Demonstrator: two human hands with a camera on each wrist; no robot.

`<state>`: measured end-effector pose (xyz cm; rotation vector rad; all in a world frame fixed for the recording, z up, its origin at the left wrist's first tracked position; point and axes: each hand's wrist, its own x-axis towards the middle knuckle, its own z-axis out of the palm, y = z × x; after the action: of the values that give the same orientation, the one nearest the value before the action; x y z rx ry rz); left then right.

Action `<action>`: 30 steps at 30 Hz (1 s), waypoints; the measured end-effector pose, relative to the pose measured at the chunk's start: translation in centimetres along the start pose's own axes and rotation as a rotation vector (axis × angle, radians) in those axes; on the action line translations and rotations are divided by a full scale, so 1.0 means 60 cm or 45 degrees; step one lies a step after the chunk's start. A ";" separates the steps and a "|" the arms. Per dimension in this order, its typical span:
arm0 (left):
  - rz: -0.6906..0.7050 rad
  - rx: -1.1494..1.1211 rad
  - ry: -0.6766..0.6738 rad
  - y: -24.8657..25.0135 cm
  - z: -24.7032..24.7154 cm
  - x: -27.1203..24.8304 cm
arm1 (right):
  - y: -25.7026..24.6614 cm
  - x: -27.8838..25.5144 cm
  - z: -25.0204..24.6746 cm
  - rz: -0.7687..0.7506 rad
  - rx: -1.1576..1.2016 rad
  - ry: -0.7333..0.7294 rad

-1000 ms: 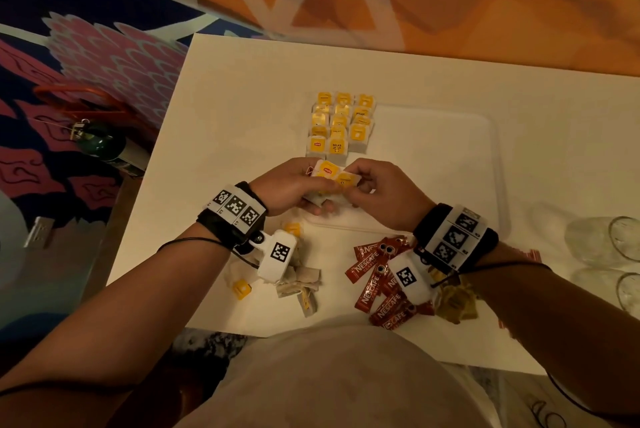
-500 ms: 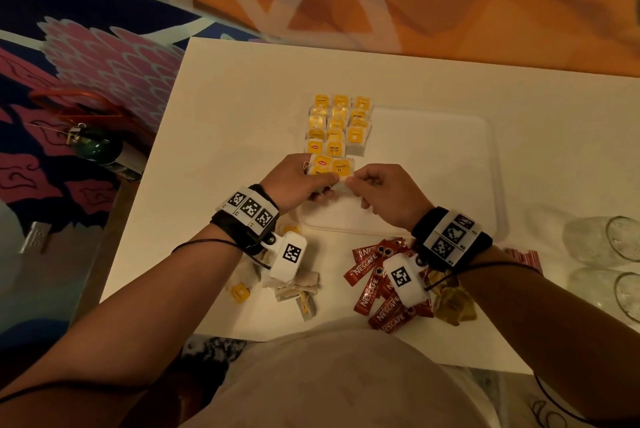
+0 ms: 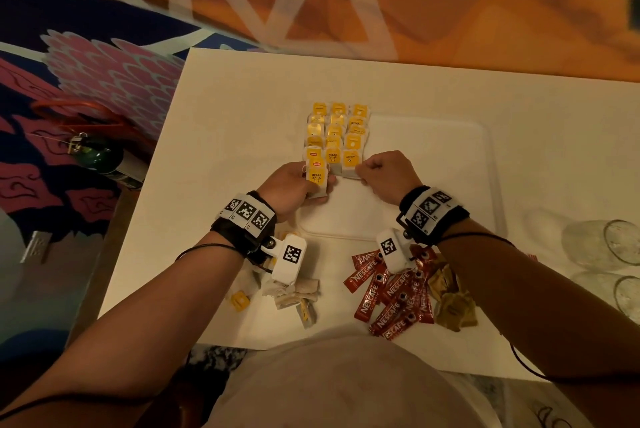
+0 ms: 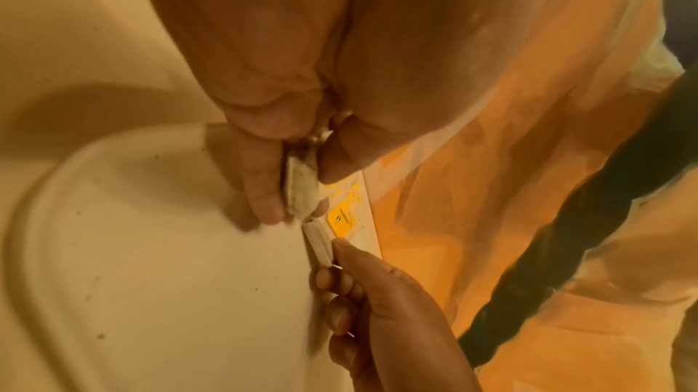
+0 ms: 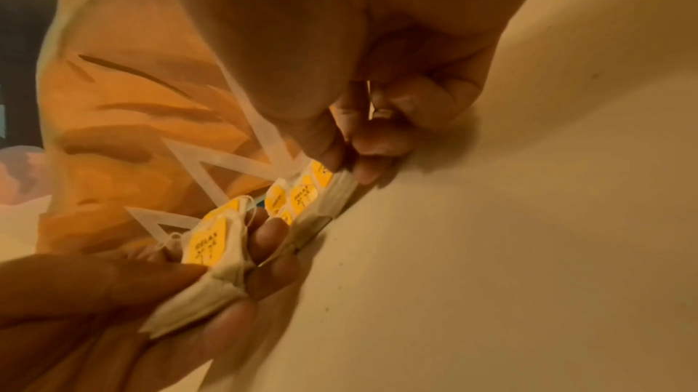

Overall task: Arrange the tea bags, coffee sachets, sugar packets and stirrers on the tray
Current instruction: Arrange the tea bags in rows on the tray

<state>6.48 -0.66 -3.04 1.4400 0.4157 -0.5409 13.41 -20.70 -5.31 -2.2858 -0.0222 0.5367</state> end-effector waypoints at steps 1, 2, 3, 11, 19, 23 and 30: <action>0.011 0.010 -0.016 -0.002 -0.002 0.001 | 0.000 0.002 0.001 0.012 -0.012 0.003; 0.025 0.020 -0.028 -0.003 -0.003 0.000 | -0.001 0.004 0.002 0.022 -0.023 0.013; 0.038 0.028 -0.033 -0.004 -0.003 0.000 | -0.003 0.005 0.002 0.034 -0.032 0.025; 0.164 0.253 -0.008 -0.009 -0.012 -0.003 | -0.015 -0.002 -0.006 0.064 -0.020 0.097; 0.200 0.256 0.091 -0.015 -0.007 -0.001 | -0.015 -0.047 0.004 -0.110 0.081 -0.042; 0.232 0.263 0.112 -0.013 -0.004 0.000 | -0.026 -0.077 0.004 -0.207 0.236 -0.229; 0.284 0.297 0.085 -0.018 0.000 0.001 | -0.032 -0.093 0.016 -0.267 0.235 -0.314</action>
<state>5.93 -0.70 -3.96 1.7078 0.2456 -0.3703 8.24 -19.69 -2.47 -1.9984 -0.3176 0.6766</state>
